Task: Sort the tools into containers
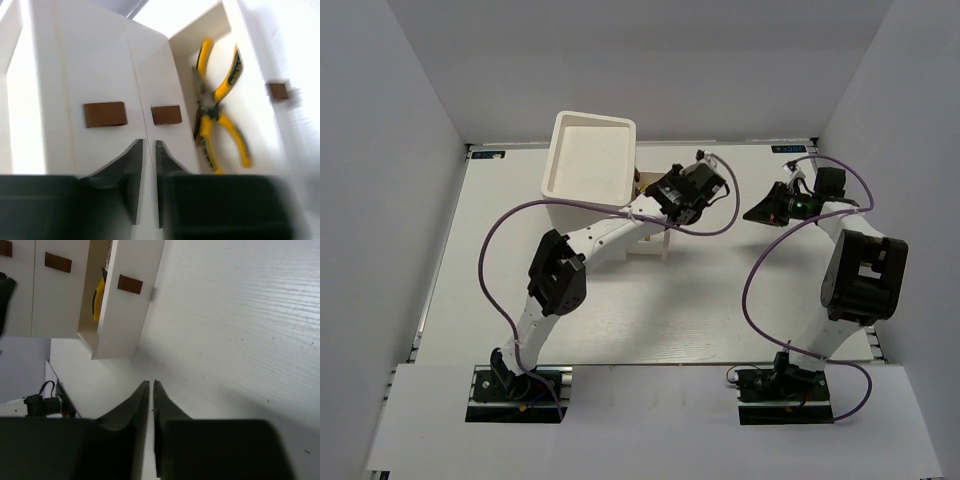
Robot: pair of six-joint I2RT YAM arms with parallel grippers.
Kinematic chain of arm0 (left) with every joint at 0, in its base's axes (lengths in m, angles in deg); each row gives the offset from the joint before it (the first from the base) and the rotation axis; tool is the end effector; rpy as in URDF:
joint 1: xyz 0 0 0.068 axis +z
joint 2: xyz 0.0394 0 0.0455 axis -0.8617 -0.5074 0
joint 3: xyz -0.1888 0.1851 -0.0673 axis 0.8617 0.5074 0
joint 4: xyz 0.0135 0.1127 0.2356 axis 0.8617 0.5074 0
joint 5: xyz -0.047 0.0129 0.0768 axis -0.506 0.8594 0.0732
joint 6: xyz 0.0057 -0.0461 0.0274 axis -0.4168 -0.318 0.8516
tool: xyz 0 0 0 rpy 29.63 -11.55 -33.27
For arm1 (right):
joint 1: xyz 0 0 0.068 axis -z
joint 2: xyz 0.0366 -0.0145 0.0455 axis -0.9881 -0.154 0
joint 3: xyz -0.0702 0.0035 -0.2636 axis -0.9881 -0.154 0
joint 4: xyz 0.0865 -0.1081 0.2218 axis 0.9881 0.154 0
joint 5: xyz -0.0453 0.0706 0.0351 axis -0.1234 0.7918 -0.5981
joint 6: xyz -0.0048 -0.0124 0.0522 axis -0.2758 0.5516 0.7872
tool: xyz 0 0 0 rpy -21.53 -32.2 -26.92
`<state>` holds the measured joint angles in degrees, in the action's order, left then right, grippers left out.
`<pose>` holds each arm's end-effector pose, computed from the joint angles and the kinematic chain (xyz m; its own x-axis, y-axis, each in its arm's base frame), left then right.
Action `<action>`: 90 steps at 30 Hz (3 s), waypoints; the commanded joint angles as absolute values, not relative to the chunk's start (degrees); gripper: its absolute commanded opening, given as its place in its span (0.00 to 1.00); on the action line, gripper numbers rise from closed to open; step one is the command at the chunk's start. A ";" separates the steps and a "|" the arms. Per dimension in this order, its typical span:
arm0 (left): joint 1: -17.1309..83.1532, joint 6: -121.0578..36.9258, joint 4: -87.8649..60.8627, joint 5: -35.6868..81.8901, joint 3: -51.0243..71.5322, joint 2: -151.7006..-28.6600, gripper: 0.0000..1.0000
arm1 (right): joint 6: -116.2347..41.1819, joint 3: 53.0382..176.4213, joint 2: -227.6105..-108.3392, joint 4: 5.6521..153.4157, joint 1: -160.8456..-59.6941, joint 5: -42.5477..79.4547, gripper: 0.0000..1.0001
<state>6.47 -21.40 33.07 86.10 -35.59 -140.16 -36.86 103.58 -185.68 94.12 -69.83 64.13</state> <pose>0.3131 -0.3676 0.2825 -0.4420 0.7388 -0.5088 0.2306 0.6417 0.7315 0.3570 -0.0423 0.2135 -0.7904 0.2374 -0.5648 -0.2933 0.6627 0.6891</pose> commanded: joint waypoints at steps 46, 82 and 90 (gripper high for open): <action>64.61 -52.02 14.18 -0.98 8.41 -112.33 0.54 | -46.37 151.77 -220.75 109.80 -107.24 53.09 0.17; 64.17 -44.99 16.03 3.77 23.00 -70.43 0.00 | -48.83 109.06 -173.48 106.79 -104.08 14.33 0.90; 63.11 -42.53 22.96 4.56 20.80 -61.19 1.00 | -44.07 99.92 -156.17 106.43 -104.78 14.15 0.90</action>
